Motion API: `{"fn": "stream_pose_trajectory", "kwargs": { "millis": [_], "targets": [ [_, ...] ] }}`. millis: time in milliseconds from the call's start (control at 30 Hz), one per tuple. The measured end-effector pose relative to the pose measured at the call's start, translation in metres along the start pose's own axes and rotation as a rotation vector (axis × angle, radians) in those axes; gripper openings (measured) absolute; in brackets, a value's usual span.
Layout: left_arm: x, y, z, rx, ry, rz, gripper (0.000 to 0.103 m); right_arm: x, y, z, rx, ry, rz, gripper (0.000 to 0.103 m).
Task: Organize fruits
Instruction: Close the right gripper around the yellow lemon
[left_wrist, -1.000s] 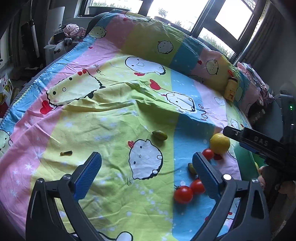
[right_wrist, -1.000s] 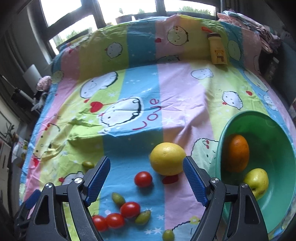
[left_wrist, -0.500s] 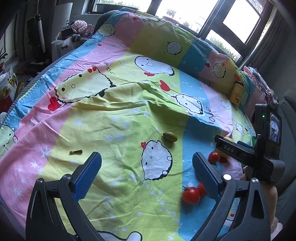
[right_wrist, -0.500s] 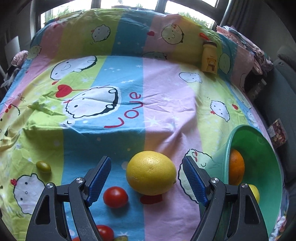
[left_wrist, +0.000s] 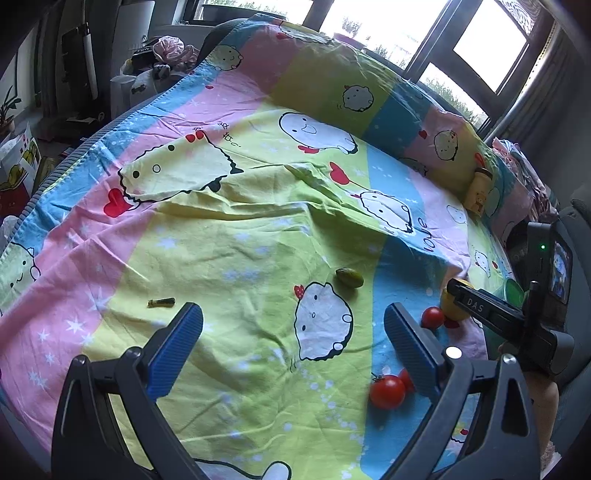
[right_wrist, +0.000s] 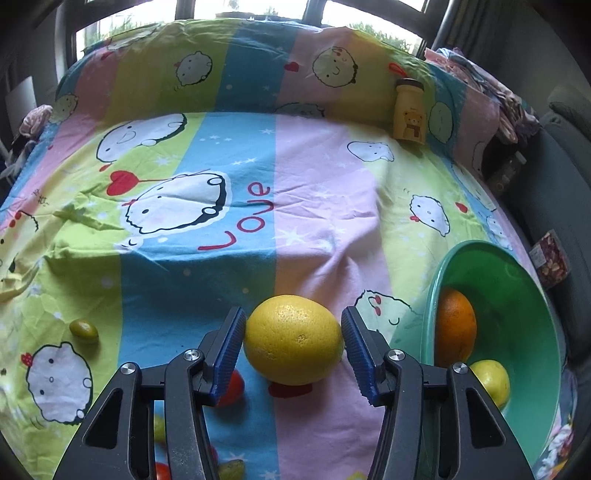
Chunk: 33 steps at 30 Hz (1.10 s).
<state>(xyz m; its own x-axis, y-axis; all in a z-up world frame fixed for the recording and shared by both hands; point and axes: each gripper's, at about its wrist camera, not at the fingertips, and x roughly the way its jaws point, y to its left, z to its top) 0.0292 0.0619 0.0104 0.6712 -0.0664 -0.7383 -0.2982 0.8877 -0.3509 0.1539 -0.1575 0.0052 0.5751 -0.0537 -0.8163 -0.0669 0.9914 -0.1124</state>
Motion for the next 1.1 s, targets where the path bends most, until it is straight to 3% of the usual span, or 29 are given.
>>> {"fn": "stream_pose_trajectory", "kwargs": {
  "millis": [267, 500, 667, 867, 1000, 1100],
  "targets": [
    [-0.002, 0.009, 0.003, -0.028, -0.003, 0.006, 0.099, -0.024, 0.000, -0.003, 0.038, 0.017, 0.244, 0.055],
    [-0.006, 0.019, 0.006, -0.061, -0.013, 0.020, 0.099, -0.052, 0.031, -0.012, -0.025, 0.023, 0.445, 0.055],
    [-0.009, 0.031, 0.009, -0.094, -0.021, 0.061, 0.099, -0.054, 0.068, -0.026, -0.099, 0.102, 0.617, 0.055],
    [-0.011, 0.045, 0.012, -0.138, -0.023, 0.080, 0.099, -0.037, 0.099, -0.043, -0.159, 0.193, 0.601, 0.055],
    [-0.011, 0.042, 0.012, -0.128, -0.019, 0.072, 0.099, -0.038, 0.099, -0.043, -0.178, 0.195, 0.592, 0.055],
    [-0.012, 0.038, 0.011, -0.113, -0.018, 0.066, 0.099, -0.045, 0.090, -0.037, -0.157, 0.155, 0.634, 0.056]
  ]
}}
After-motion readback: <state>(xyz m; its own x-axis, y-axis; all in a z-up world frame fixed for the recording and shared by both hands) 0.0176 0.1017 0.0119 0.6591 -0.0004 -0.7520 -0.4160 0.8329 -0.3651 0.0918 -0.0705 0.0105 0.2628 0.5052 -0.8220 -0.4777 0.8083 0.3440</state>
